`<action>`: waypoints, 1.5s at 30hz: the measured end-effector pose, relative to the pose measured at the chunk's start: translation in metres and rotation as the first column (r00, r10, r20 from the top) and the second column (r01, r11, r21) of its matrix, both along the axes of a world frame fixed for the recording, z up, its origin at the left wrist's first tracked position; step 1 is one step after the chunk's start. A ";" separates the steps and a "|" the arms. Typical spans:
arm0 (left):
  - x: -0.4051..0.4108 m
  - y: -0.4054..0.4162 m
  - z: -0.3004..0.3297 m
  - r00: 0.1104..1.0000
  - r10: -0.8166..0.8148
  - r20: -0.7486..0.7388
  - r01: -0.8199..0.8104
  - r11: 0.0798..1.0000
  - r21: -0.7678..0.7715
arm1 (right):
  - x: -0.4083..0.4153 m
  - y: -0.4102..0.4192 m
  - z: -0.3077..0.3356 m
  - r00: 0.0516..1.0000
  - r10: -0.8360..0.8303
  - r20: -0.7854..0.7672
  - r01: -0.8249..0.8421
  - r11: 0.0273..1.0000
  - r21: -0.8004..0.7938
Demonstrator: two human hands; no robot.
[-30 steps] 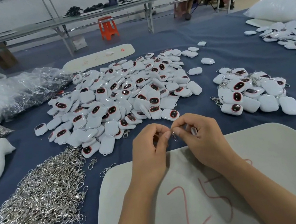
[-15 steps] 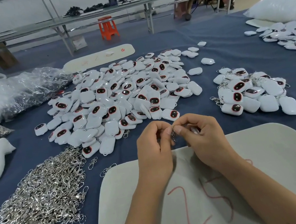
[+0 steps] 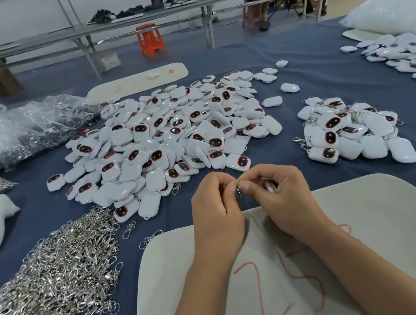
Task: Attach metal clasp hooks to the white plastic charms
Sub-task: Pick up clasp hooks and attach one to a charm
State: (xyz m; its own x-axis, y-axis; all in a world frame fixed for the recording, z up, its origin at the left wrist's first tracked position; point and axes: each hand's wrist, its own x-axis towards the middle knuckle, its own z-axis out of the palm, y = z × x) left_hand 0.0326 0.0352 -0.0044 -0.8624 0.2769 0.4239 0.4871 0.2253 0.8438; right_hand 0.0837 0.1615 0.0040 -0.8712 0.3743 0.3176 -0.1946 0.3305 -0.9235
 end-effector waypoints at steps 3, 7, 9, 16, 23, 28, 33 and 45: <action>-0.002 -0.002 0.002 1.000 -0.003 -0.009 0.003 1.000 -0.018 | 0.000 -0.001 0.000 0.999 -0.046 0.006 0.045 0.998 0.039; -0.003 -0.006 0.002 1.000 -0.002 -0.013 0.002 0.999 -0.050 | 0.001 0.006 -0.004 0.995 -0.060 0.075 0.061 0.998 -0.010; -0.002 -0.007 0.003 1.000 -0.022 -0.013 0.021 0.996 -0.082 | -0.001 0.011 -0.004 0.990 -0.113 0.083 0.111 0.994 0.020; 0.000 -0.005 0.005 0.990 -0.126 -0.066 0.111 0.974 -0.200 | -0.002 0.016 0.000 0.989 -0.146 0.010 0.141 0.928 -0.344; -0.001 -0.007 0.007 0.981 -0.148 -0.127 0.110 0.957 -0.267 | -0.003 0.016 -0.004 0.981 -0.174 0.089 0.192 0.945 -0.264; 0.000 -0.007 0.007 0.970 -0.180 -0.161 0.129 0.951 -0.282 | -0.004 0.014 -0.008 0.981 -0.176 0.082 0.186 0.974 -0.132; 0.002 -0.005 0.005 0.986 -0.140 -0.093 0.109 0.955 -0.277 | -0.003 0.014 -0.008 0.977 -0.203 0.066 0.209 0.974 -0.086; 0.005 -0.003 0.003 1.000 -0.028 -0.011 0.024 0.960 -0.280 | -0.001 0.007 -0.006 0.975 -0.224 0.006 0.224 0.974 -0.036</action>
